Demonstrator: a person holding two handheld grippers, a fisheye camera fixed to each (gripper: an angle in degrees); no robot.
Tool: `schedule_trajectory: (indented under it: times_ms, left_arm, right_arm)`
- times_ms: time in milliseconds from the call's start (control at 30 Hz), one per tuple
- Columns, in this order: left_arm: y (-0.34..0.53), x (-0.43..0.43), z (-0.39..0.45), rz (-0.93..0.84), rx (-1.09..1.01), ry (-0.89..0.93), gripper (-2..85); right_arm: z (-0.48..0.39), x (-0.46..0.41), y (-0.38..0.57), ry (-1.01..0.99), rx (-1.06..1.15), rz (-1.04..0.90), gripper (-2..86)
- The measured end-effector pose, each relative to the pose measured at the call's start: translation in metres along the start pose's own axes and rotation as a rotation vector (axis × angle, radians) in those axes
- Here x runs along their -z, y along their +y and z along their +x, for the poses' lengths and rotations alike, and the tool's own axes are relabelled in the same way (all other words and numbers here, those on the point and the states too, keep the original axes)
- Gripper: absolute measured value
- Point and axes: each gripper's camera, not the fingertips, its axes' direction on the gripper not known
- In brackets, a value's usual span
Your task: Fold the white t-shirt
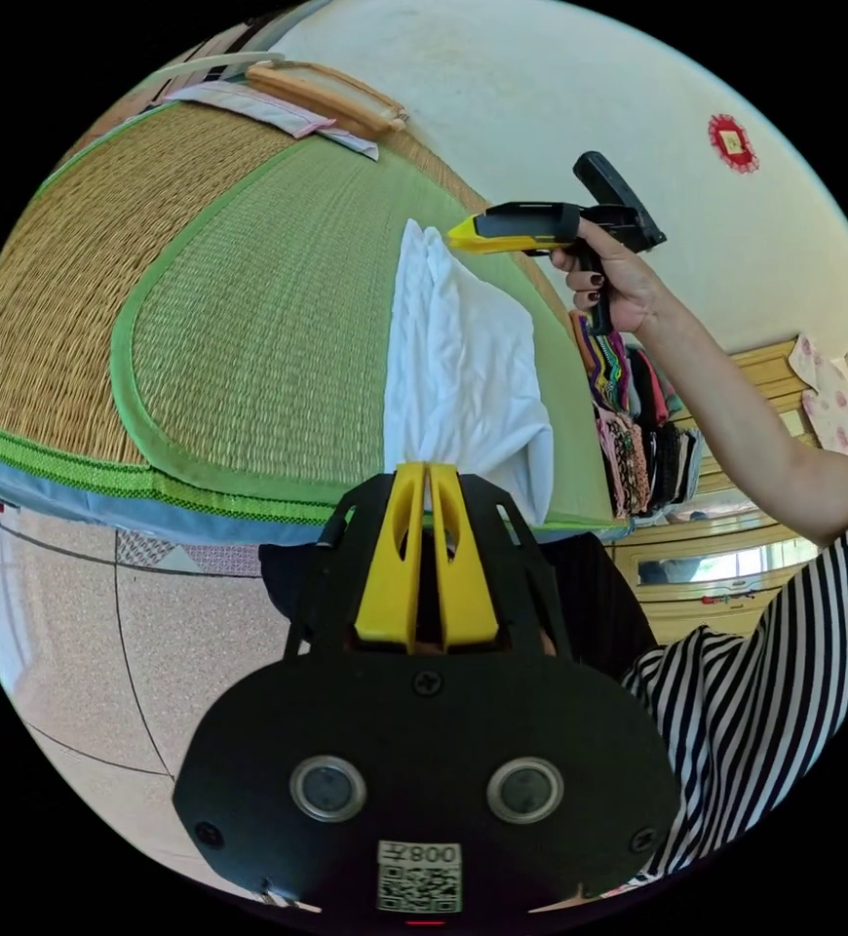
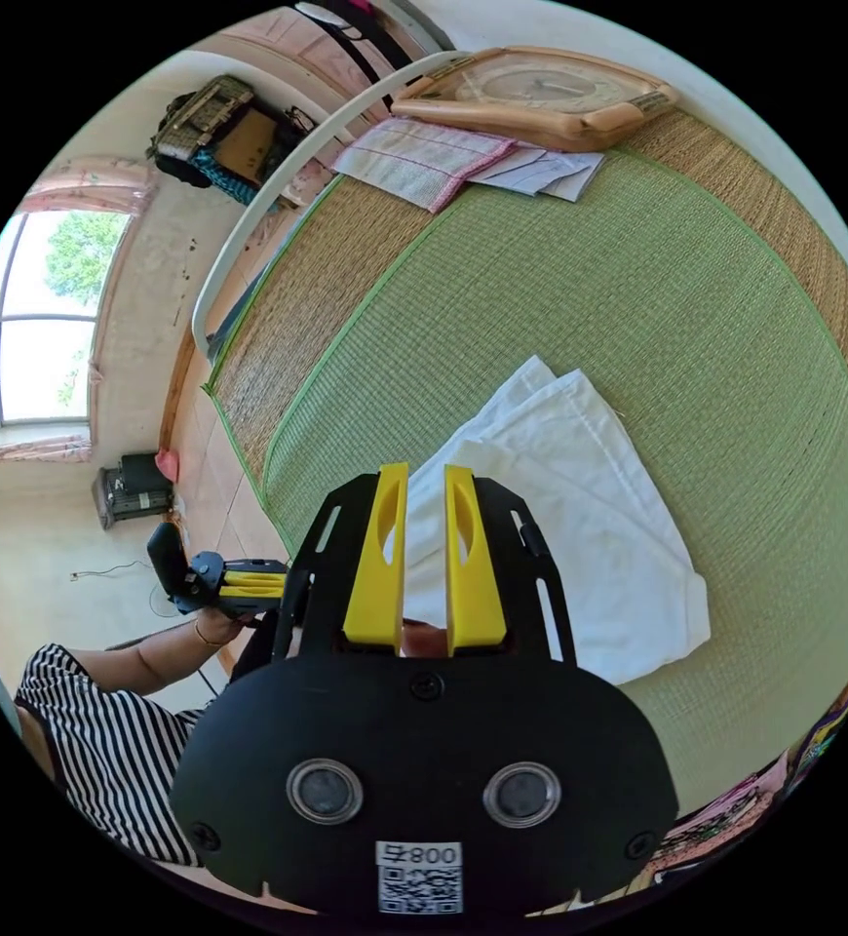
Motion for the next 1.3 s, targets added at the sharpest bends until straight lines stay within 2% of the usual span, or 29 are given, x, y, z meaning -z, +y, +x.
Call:
schedule_trajectory:
  times_ms: [433,600,733,1033,1167,1300]
  left_arm:
    - [0.032,0.021,0.034,0.061,-0.035,-0.047,0.7]
    - [0.034,0.010,0.042,-0.005,-0.058,-0.088,0.5]
    - [0.045,0.027,0.050,0.053,-0.068,-0.072,0.3]
    - [0.063,0.018,0.054,0.040,-0.036,-0.102,0.3]
    - [0.070,0.017,0.055,0.048,-0.031,-0.105,0.3]
    - [0.076,0.015,0.056,0.058,-0.030,-0.108,0.3]
  right_arm:
    - [-0.049,-0.043,0.146,0.110,0.038,0.045,9.0]
    - [-0.081,-0.078,0.194,0.190,0.068,0.003,10.7]
    - [-0.099,-0.099,0.214,0.200,0.064,0.015,10.5]
    - [-0.135,-0.168,0.235,0.432,0.072,0.002,8.7]
    - [-0.148,-0.188,0.244,0.561,0.095,-0.011,5.5]
    - [-0.155,-0.192,0.254,0.584,0.098,-0.006,2.2]
